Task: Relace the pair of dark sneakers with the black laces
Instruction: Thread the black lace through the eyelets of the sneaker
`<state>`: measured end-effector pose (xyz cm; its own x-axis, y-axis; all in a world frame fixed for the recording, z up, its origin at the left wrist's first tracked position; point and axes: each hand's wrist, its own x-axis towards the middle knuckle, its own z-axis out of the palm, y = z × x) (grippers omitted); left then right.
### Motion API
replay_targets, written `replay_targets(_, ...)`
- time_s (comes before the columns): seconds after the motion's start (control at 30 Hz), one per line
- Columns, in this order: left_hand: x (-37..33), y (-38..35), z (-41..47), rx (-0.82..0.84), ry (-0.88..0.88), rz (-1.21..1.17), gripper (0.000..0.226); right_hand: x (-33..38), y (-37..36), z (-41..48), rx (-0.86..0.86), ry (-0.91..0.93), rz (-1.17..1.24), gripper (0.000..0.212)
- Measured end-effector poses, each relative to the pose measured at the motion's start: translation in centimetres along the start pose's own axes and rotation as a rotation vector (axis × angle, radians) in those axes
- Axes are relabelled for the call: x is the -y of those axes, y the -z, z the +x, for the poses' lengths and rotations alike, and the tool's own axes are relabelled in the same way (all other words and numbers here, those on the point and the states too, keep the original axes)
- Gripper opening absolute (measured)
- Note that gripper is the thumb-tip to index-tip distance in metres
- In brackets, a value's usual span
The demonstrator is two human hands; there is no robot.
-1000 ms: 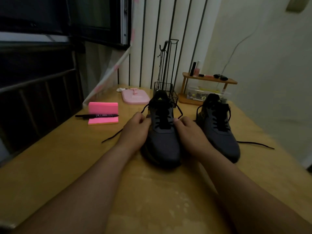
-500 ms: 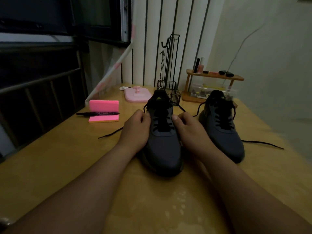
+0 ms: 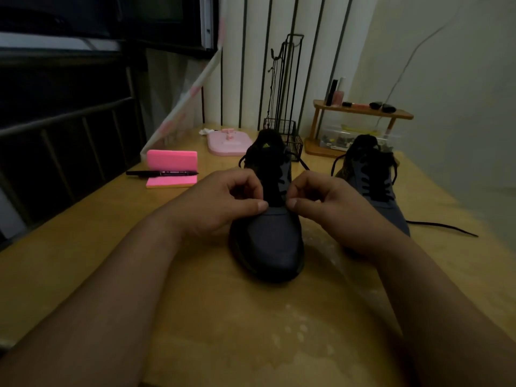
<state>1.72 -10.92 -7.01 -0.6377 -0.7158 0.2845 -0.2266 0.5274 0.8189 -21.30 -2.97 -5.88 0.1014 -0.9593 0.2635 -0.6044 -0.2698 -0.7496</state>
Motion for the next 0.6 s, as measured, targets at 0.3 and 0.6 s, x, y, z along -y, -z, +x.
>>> replay_targets(0.3,1.0,0.0,0.4,-0.063,0.026,-0.036,0.02,-0.6,-0.2,0.6,-0.057,-0.054,0.095,0.008)
replay_targets(0.6,0.1,0.3,1.2,-0.001,-0.048,0.241,0.014,0.7,1.2,2.5,0.097,0.002,-0.212,0.007)
